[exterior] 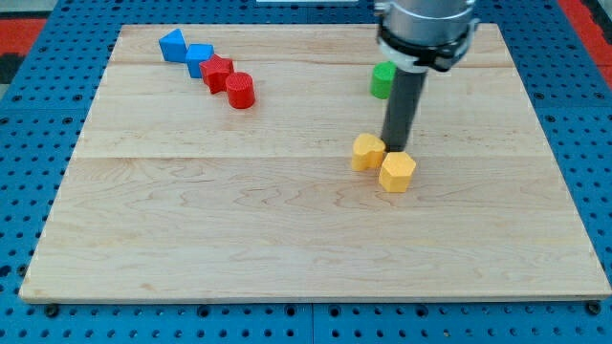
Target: Keep yellow heart on left side of yellow hexagon
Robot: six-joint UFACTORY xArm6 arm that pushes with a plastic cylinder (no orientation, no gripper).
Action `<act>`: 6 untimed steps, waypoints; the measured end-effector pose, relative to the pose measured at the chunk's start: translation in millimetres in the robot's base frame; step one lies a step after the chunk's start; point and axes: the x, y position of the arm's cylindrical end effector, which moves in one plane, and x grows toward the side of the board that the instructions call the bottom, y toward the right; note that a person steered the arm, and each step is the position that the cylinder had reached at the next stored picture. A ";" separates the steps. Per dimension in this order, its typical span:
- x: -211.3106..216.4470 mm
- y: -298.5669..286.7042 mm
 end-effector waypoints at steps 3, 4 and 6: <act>12.9 150.1; 78.5 136.5; 87.3 108.7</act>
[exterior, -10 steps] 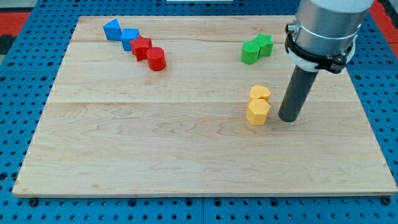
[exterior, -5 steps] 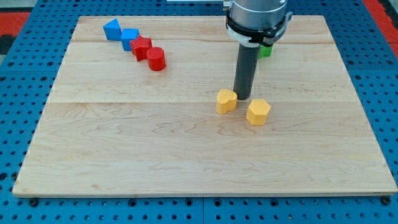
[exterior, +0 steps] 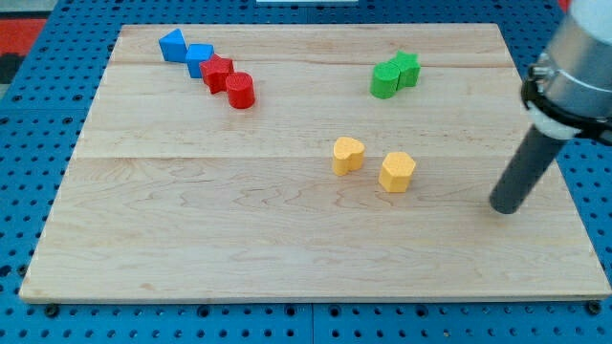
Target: Keep yellow heart on left side of yellow hexagon
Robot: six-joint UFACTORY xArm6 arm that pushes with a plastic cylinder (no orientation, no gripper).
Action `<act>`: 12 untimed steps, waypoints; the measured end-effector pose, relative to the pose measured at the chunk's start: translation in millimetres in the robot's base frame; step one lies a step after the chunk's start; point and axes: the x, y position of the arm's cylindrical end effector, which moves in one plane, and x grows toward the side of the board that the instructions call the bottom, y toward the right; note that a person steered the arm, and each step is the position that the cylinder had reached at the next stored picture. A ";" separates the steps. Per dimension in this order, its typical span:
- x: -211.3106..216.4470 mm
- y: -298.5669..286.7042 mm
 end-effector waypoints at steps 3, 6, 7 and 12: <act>-9.8 -55.9; -38.1 -100.1; -39.4 -125.6; -25.3 -302.5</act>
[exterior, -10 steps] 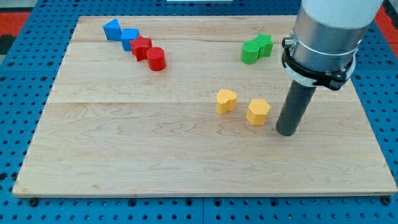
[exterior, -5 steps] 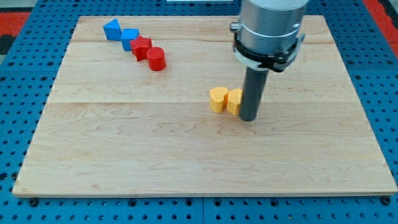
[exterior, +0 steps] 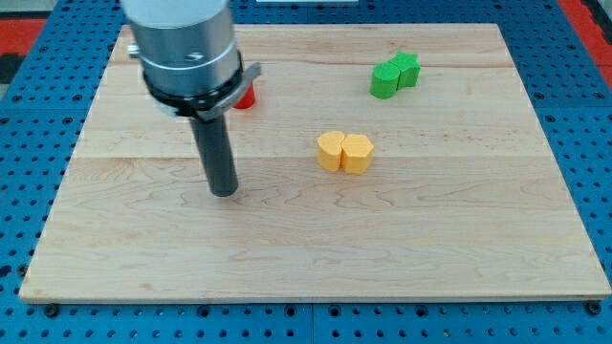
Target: Keep yellow heart on left side of yellow hexagon
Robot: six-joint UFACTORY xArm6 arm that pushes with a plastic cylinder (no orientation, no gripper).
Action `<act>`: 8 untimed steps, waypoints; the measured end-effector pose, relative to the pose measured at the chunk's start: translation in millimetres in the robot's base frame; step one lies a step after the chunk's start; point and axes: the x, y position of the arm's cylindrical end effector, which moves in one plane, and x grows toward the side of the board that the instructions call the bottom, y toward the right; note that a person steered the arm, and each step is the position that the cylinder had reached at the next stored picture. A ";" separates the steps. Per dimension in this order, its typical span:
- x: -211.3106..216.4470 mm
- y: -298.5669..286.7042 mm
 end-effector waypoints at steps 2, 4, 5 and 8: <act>104.8 -13.8; 76.5 -5.7; 2.5 43.0; -47.4 67.1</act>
